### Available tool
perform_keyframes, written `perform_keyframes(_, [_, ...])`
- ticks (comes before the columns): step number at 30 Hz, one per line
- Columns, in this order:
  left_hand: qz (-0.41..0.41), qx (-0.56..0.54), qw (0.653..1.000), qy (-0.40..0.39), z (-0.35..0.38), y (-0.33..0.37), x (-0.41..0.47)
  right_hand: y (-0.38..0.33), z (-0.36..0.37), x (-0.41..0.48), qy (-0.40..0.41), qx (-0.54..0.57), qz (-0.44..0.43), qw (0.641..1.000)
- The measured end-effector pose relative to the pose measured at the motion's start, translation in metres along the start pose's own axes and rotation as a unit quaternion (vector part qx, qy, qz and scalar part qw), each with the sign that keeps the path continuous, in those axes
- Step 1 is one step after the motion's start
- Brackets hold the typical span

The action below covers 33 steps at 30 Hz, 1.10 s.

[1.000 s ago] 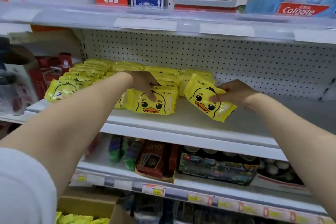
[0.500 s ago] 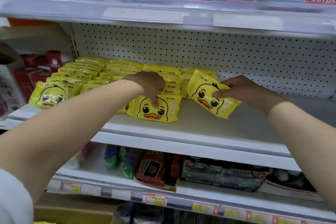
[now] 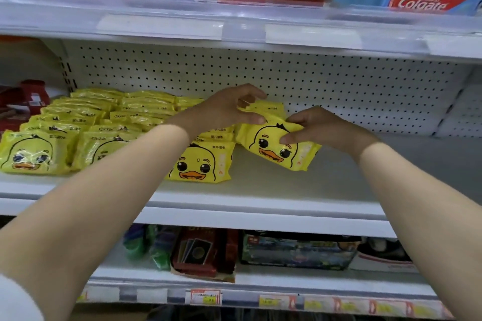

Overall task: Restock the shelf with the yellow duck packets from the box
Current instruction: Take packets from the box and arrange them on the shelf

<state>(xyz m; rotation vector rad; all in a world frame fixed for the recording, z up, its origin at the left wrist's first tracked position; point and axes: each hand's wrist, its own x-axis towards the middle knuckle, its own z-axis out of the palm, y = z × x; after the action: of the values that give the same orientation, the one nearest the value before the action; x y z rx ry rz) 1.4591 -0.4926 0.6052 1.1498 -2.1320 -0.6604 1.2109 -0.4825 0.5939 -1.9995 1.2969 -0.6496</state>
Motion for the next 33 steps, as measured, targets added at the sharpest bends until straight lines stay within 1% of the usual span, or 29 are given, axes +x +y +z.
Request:
perform_keyframes(2, [0.023,-0.030,0.999,-0.006,0.017,0.002,0.005,-0.002,0.001,-0.001,-0.009,-0.003,-0.011,1.000])
perform_keyframes(4, [0.025,-0.077,0.997,-0.009,0.031,0.000,0.008,0.000,0.001,-0.003,-0.006,-0.009,-0.015,1.000])
perform_keyframes(6, [0.022,-0.129,0.991,0.014,0.040,-0.006,0.010,0.006,0.001,-0.006,0.025,0.029,-0.015,0.999])
perform_keyframes(7, [0.019,-0.153,0.987,0.035,0.044,-0.010,0.011,0.011,0.001,-0.007,0.058,0.070,-0.013,0.996])
perform_keyframes(8, [0.012,-0.178,0.982,0.061,0.046,-0.013,0.011,0.017,0.002,-0.009,0.095,0.130,-0.012,0.987])
perform_keyframes(10, [-0.003,-0.234,0.966,0.111,0.050,-0.018,0.013,0.031,0.006,-0.012,0.147,0.278,-0.002,0.949])
perform_keyframes(11, [-0.011,-0.254,0.958,0.130,0.051,-0.020,0.014,0.036,0.010,-0.012,0.163,0.331,0.003,0.930])
perform_keyframes(12, [-0.018,-0.265,0.953,0.143,0.052,-0.021,0.015,0.039,0.015,-0.011,0.180,0.358,0.011,0.916])
perform_keyframes(16, [-0.036,-0.265,0.948,0.175,0.056,-0.021,0.020,0.041,0.032,-0.002,0.257,0.422,0.047,0.868])
perform_keyframes(19, [-0.046,-0.285,0.938,0.189,0.054,-0.014,0.023,0.038,0.038,0.004,0.291,0.491,0.054,0.819])
perform_keyframes(21, [-0.072,-0.297,0.933,0.191,0.051,-0.012,0.027,0.036,0.042,0.007,0.301,0.523,0.055,0.796])
perform_keyframes(23, [-0.090,-0.300,0.933,0.178,0.046,-0.016,0.028,0.036,0.046,0.011,0.302,0.537,0.057,0.786])
perform_keyframes(26, [-0.107,-0.310,0.934,0.145,0.039,-0.025,0.029,0.035,0.048,0.017,0.296,0.546,0.060,0.782])
perform_keyframes(29, [-0.116,-0.290,0.943,0.113,0.032,-0.031,0.033,0.035,0.051,0.023,0.296,0.543,0.069,0.783])
perform_keyframes(30, [-0.106,-0.249,0.957,0.108,0.029,-0.033,0.036,0.036,0.051,0.026,0.298,0.534,0.072,0.788])
perform_keyframes(32, [-0.072,-0.104,0.988,0.086,0.021,-0.032,0.044,0.039,0.051,0.030,0.307,0.513,0.077,0.798])
perform_keyframes(33, [-0.058,-0.032,0.996,0.059,0.018,-0.030,0.048,0.041,0.050,0.032,0.314,0.505,0.081,0.800])
